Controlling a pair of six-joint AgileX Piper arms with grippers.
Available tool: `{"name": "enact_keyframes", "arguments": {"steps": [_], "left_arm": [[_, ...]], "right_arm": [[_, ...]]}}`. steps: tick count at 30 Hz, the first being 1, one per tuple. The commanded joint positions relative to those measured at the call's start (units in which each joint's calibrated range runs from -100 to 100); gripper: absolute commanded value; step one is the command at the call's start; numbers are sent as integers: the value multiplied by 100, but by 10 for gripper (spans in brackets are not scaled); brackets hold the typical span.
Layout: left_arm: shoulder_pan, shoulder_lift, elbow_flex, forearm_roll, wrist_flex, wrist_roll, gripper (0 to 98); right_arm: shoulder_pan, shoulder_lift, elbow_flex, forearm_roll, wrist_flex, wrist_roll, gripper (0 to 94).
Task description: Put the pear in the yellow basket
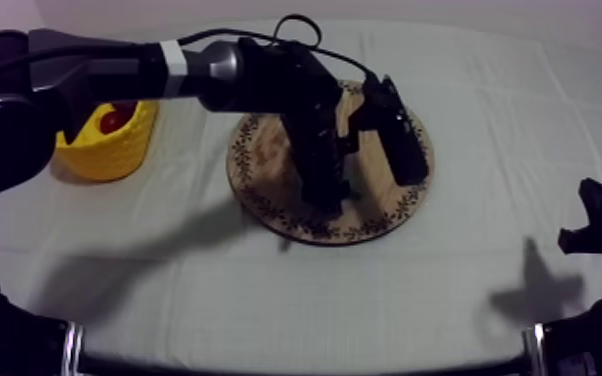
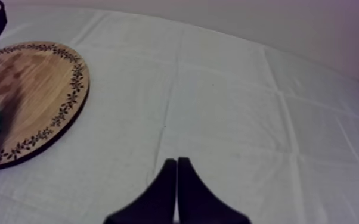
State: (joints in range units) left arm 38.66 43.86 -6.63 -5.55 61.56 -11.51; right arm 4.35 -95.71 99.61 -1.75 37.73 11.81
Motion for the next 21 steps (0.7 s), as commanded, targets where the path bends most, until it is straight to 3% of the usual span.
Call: {"name": "enact_keyframes", "arguments": {"steps": [1,14,21], "left_arm": [[-18,-48,-13,8,-9,-17,491],[-360,-1273,567,-13,193,17,406],[-761,-2741,1502,-152,669,44,388]], "right_arm": [[1,-5,5,2,1,-1,5],[1,-5,5,2,1,-1,5],[1,-5,5,2,1,-1,5]]}}
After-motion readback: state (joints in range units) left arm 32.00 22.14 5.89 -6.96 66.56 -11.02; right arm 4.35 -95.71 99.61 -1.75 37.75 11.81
